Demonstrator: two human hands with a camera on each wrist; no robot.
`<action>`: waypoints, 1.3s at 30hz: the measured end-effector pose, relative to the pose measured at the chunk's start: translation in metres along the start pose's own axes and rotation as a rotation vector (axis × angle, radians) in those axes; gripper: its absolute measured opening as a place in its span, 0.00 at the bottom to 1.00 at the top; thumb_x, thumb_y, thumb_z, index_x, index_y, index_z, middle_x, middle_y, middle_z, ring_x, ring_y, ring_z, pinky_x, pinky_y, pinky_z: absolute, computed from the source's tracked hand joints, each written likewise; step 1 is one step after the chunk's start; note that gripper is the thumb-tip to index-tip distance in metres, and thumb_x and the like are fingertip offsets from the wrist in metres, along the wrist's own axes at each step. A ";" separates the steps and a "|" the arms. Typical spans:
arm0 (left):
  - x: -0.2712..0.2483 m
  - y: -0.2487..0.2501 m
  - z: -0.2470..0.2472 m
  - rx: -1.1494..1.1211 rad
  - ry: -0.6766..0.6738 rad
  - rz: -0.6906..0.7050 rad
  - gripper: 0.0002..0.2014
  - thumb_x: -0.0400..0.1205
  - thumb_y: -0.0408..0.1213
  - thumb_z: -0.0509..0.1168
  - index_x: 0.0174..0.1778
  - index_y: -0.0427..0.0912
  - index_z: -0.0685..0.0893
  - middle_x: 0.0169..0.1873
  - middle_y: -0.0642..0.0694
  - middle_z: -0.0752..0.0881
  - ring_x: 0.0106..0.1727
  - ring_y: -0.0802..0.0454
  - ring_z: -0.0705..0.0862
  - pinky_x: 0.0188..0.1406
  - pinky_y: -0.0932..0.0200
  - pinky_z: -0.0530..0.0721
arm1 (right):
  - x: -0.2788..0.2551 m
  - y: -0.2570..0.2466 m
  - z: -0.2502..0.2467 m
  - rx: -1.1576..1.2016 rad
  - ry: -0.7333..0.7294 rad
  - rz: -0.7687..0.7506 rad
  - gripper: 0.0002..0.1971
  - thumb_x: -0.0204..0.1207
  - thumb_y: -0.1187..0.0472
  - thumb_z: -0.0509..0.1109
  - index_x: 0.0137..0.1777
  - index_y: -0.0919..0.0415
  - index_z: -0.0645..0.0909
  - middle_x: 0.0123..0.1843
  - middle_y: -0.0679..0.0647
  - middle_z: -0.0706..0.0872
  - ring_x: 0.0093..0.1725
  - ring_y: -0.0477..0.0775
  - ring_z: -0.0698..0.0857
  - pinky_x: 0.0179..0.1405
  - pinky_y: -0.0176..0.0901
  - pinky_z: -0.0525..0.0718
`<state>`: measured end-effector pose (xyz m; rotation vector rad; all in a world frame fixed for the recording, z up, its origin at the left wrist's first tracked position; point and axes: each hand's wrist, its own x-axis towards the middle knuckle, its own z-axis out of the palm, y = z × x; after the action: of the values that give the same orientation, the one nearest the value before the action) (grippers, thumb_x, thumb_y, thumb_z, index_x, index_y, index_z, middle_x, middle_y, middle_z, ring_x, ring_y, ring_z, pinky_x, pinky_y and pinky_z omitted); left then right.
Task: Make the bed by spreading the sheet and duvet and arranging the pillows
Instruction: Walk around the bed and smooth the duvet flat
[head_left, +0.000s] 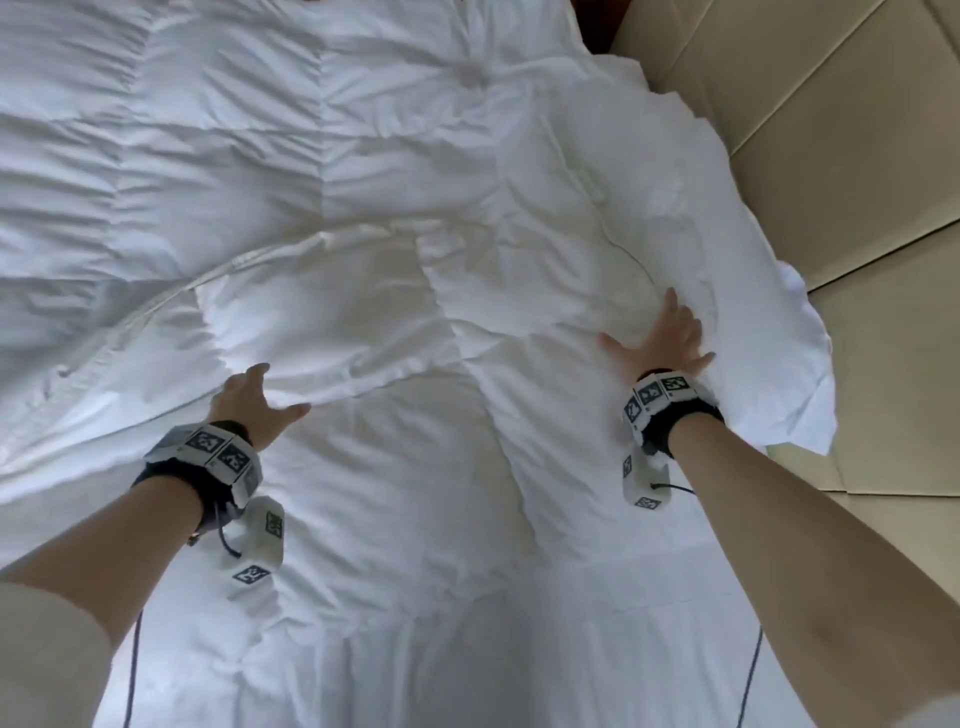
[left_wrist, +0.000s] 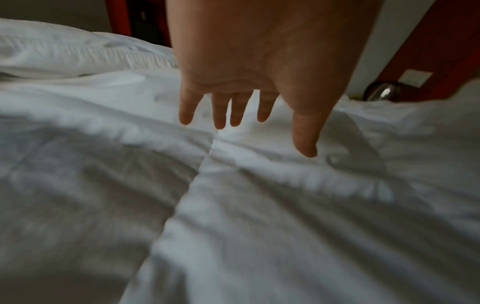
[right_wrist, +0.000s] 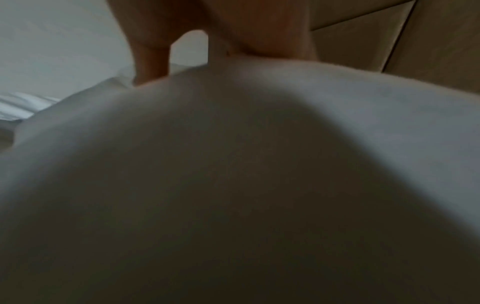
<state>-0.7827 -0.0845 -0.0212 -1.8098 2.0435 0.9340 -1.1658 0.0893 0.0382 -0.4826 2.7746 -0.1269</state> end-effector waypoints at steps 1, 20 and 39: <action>-0.004 -0.002 0.011 0.014 -0.015 0.004 0.40 0.76 0.49 0.70 0.80 0.40 0.60 0.77 0.33 0.64 0.78 0.34 0.64 0.77 0.41 0.64 | 0.004 -0.001 0.002 0.007 -0.064 -0.025 0.54 0.67 0.37 0.71 0.83 0.47 0.39 0.84 0.54 0.54 0.84 0.57 0.53 0.78 0.70 0.43; -0.045 0.068 0.008 0.126 0.110 0.176 0.30 0.83 0.58 0.48 0.82 0.59 0.48 0.84 0.47 0.46 0.84 0.48 0.46 0.77 0.30 0.49 | 0.061 0.014 -0.097 0.221 0.060 -0.228 0.12 0.83 0.62 0.56 0.61 0.54 0.78 0.74 0.60 0.75 0.65 0.54 0.77 0.53 0.32 0.73; -0.179 -0.073 -0.103 -0.126 0.370 0.035 0.29 0.84 0.52 0.54 0.80 0.43 0.60 0.80 0.42 0.63 0.80 0.42 0.63 0.78 0.35 0.60 | -0.202 -0.123 -0.051 0.527 -0.130 -0.603 0.15 0.82 0.61 0.58 0.64 0.62 0.79 0.65 0.61 0.81 0.65 0.62 0.78 0.62 0.47 0.77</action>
<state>-0.6552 -0.0071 0.1398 -2.1559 2.2792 0.8007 -0.9637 0.0448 0.1636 -1.1000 2.2495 -0.8937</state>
